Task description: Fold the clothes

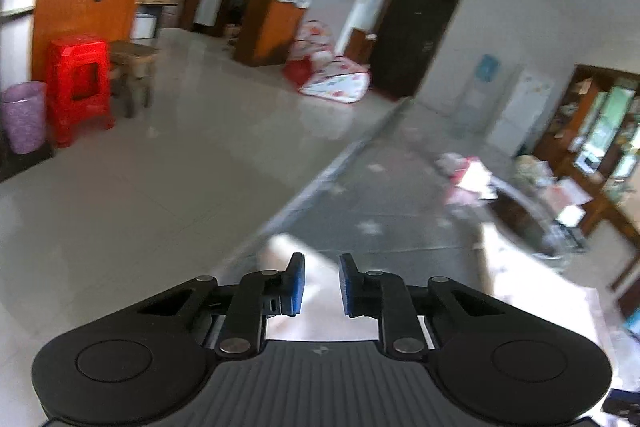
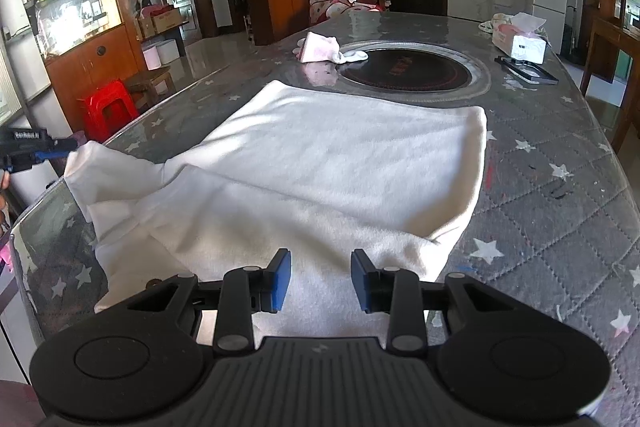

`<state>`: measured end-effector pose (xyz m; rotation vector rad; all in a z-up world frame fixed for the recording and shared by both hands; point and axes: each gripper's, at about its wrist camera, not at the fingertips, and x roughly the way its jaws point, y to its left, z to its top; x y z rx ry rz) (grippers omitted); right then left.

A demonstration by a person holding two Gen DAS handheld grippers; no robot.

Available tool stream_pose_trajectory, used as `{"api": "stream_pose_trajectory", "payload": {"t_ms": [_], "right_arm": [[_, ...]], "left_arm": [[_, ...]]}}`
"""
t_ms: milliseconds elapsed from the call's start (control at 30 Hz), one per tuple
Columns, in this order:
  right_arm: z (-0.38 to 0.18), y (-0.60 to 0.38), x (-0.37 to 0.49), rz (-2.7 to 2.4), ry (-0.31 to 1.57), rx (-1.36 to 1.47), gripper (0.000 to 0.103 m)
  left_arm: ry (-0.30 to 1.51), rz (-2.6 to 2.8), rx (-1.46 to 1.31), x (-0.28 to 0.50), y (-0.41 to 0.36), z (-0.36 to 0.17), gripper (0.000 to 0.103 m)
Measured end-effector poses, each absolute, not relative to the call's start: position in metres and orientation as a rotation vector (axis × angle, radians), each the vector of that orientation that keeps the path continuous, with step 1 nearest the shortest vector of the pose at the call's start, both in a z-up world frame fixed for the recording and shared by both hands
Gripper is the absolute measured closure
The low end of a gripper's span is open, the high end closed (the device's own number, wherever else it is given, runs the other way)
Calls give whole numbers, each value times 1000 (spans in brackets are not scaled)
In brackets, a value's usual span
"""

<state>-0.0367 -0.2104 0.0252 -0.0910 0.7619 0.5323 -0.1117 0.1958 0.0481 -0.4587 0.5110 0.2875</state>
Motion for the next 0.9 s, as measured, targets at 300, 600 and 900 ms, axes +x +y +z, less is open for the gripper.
{"api": "stream_pose_trajectory", "payload": {"t_ms": [300,600,900], "right_arm": [[30,-213,-38,529,743,-82,70],[31,-211,-37,548,740,-85,70],[28,-205,-36,560,747,-94,69]], "left_arm": [[443,-17,-421,-98,130,86,86],[495,42,-360,-103,132,71,84],[552,289,-323,-120,168,43,54]]}}
